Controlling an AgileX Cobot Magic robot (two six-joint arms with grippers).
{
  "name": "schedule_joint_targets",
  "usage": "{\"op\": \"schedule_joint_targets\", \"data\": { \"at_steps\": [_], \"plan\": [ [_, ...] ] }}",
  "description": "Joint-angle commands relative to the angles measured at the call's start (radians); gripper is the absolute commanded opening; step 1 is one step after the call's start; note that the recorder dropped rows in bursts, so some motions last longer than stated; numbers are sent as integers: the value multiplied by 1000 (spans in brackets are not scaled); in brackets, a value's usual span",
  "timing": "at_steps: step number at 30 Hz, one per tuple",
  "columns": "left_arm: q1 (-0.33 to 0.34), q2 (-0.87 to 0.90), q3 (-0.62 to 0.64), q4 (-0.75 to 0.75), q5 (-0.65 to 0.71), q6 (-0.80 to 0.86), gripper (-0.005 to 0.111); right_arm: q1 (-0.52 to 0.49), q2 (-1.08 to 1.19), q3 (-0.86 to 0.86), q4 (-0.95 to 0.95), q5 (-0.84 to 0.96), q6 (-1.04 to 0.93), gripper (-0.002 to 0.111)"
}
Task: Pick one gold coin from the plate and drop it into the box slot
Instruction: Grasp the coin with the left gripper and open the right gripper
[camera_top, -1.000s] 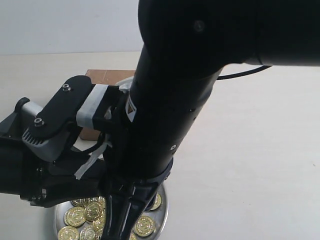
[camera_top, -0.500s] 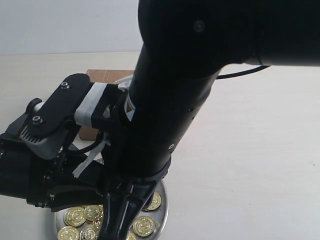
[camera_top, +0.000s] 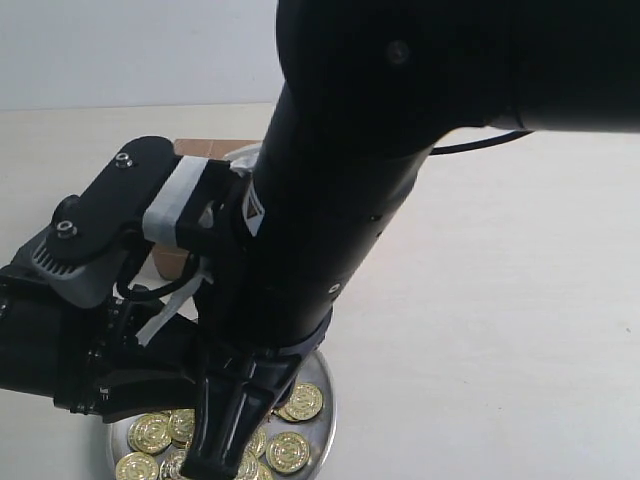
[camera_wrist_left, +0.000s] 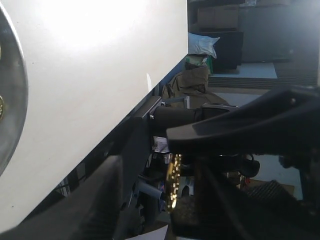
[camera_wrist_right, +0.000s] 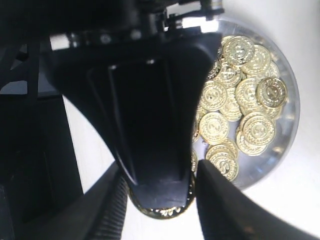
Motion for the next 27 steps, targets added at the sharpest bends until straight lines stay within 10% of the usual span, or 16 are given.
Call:
{"op": "schedule_joint_targets", "data": {
  "at_steps": [1,27],
  "plan": [
    [-6,2,-7,-3,8,8,44,1,-7,-8,-6,-38,-7,27],
    [-6,2,-24,1,8,3,19,1,-5,-8,-6,-110,-7,27]
  ]
}}
